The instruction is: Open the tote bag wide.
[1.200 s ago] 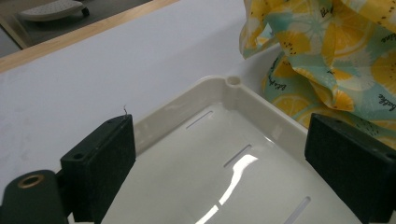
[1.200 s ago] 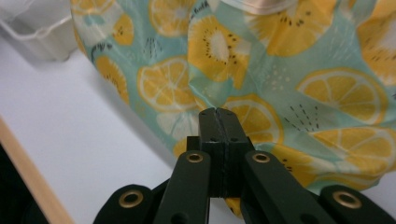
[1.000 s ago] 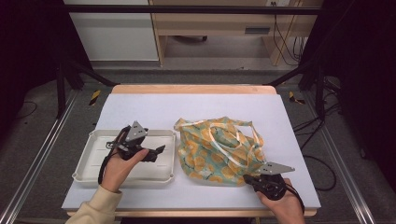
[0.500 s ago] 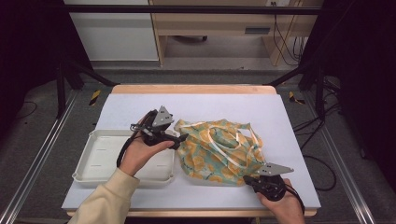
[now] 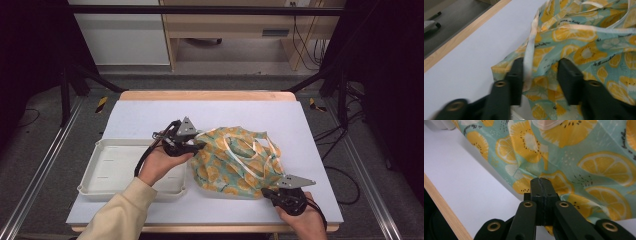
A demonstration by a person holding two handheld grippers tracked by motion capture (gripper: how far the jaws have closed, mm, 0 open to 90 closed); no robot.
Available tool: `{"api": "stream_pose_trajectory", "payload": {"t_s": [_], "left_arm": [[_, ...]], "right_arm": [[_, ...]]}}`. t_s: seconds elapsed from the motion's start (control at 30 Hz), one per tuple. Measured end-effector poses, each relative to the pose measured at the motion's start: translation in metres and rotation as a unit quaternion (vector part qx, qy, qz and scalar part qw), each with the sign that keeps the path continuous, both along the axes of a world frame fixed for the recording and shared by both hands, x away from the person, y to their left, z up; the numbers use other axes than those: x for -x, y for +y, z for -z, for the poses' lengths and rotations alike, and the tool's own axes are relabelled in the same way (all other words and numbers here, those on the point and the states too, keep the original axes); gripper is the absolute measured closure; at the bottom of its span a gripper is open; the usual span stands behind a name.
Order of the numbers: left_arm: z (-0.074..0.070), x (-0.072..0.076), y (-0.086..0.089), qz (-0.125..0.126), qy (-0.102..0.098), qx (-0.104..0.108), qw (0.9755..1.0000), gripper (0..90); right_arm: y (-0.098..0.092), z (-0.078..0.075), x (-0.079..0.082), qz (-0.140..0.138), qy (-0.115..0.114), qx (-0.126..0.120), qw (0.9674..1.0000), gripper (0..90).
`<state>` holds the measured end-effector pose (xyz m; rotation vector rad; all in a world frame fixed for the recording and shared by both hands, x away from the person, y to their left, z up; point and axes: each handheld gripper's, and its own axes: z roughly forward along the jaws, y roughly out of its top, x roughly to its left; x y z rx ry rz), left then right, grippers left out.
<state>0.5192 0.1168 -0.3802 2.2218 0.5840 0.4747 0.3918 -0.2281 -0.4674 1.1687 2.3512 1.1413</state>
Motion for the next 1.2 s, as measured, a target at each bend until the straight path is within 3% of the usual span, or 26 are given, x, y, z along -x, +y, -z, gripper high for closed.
{"api": "stream_pose_trajectory", "payload": {"t_s": [0.03,0.07,0.1,0.2,0.27,0.3,0.33,0.37,0.4,0.43,0.5,0.53,0.57,0.67,0.77,1.0,1.07,1.1,1.13,1.2], "left_arm": [[0.003,0.004,0.003,-0.001,0.000,0.009,1.0000,78.4],[0.003,0.004,0.003,-0.001,0.000,0.009,1.0000,81.2],[0.007,0.014,0.010,0.000,-0.002,0.017,0.9999,83.0],[0.014,0.027,0.017,0.006,-0.004,0.017,0.9998,84.6],[0.023,0.043,0.023,0.005,-0.006,0.018,0.9998,84.9],[0.033,0.058,0.029,0.005,-0.010,0.020,0.9998,85.0],[0.033,0.058,0.029,0.005,-0.010,0.020,0.9998,85.2],[0.043,0.066,0.030,0.007,-0.014,-0.001,0.9999,85.3],[0.043,0.066,0.030,0.007,-0.014,-0.001,0.9999,85.3],[0.047,0.069,0.030,0.005,-0.026,-0.022,0.9994,85.3],[0.049,0.072,0.027,0.007,-0.022,-0.020,0.9995,85.4],[0.049,0.072,0.027,0.007,-0.022,-0.020,0.9995,85.5],[0.051,0.073,0.025,0.010,-0.021,-0.024,0.9994,85.4],[0.052,0.075,0.027,0.007,-0.016,-0.015,0.9997,85.5],[0.053,0.074,0.031,0.005,-0.011,-0.008,0.9999,85.4],[0.057,0.073,0.034,0.001,0.003,0.003,1.0000,85.4],[0.057,0.074,0.032,0.004,0.004,0.001,1.0000,85.5],[0.058,0.074,0.031,0.005,0.004,-0.001,1.0000,85.5],[0.058,0.074,0.031,0.005,0.004,-0.001,1.0000,85.5],[0.057,0.075,0.031,0.008,0.005,-0.001,1.0000,85.6]], "right_arm": [[-0.001,0.000,0.000,0.003,-0.005,-0.002,1.0000,90.0],[-0.001,0.000,0.000,0.004,-0.005,-0.003,1.0000,90.0],[-0.002,0.000,0.000,0.005,-0.007,-0.004,1.0000,90.0],[-0.003,-0.001,0.000,0.010,-0.008,-0.004,0.9999,90.0],[-0.004,-0.001,0.000,0.015,-0.012,-0.006,0.9998,89.3],[-0.004,-0.001,0.000,0.018,-0.013,-0.006,0.9997,88.8],[-0.005,-0.001,0.000,0.019,-0.014,-0.006,0.9997,87.9],[-0.005,-0.001,0.000,0.020,-0.017,-0.006,0.9996,86.2],[-0.005,-0.001,0.000,0.020,-0.017,-0.006,0.9996,86.2],[-0.005,-0.003,0.001,0.023,-0.020,-0.009,0.9995,80.5],[-0.005,-0.005,0.002,0.028,-0.028,-0.005,0.9992,71.8],[-0.005,-0.005,0.002,0.028,-0.028,-0.005,0.9992,71.8],[-0.005,-0.009,0.003,0.036,-0.035,-0.003,0.9988,60.6],[-0.007,-0.019,0.006,0.051,-0.051,-0.006,0.9974,44.1],[-0.009,-0.029,0.009,0.059,-0.054,-0.012,0.9967,34.3],[-0.017,-0.055,0.002,0.067,-0.069,-0.021,0.9951,27.9],[-0.019,-0.064,-0.008,0.075,-0.072,-0.014,0.9945,29.2],[-0.017,-0.072,-0.020,0.081,-0.075,-0.008,0.9939,31.6],[-0.017,-0.072,-0.020,0.081,-0.075,-0.008,0.9939,31.6],[-0.011,-0.078,-0.042,0.092,-0.073,0.005,0.9931,35.4]]}}
